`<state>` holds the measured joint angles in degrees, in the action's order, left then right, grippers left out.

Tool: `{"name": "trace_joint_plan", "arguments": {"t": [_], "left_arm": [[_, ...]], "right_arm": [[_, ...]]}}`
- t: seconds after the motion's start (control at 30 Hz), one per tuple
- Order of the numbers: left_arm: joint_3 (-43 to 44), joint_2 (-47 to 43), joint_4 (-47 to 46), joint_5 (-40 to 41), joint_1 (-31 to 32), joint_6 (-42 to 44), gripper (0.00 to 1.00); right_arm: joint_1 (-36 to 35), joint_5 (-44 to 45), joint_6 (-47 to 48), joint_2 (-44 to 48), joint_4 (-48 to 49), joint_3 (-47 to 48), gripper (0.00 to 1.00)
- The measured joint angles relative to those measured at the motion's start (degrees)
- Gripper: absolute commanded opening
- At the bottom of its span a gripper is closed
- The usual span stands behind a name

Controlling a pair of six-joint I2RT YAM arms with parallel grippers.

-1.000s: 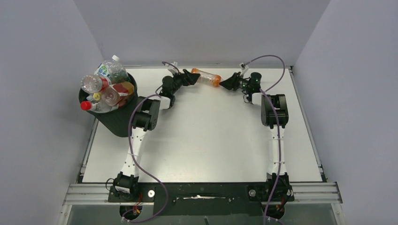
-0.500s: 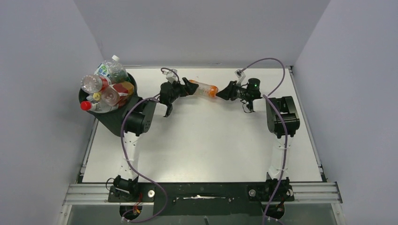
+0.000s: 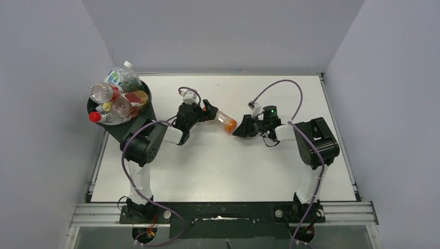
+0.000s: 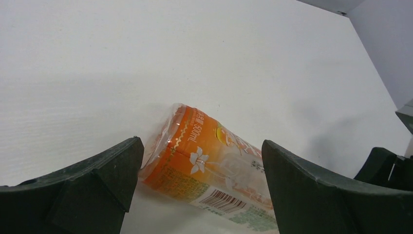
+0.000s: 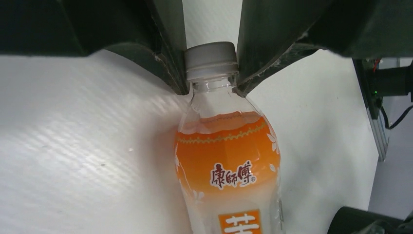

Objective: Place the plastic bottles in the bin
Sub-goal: Move the plastic bottle to the center of the board, then pick up the plastic bottle at the center of the board.

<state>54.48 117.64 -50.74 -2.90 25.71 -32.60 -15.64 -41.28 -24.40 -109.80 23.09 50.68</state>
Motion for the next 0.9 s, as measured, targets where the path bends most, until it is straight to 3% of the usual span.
{"name": "trace_joint_plan", "arguments": {"t": [0.2,0.67,0.9], "left_arm": [[-5.8,-6.8,1.9,1.8,1.2,0.3,0.90],[-14.1,-23.3,10.8,6.5,4.5,-6.4,0.90],[-17.8,-34.2,21.3,11.6,7.9,-11.9,0.91]], "right_arm": [[-2.4,-0.5,1.1,2.6,-1.3,-4.3,0.26],[-0.2,-5.2,5.6,13.7,-9.9,-5.6,0.25],[1.1,-11.7,4.9,20.7,-12.5,-2.4,0.25]]}}
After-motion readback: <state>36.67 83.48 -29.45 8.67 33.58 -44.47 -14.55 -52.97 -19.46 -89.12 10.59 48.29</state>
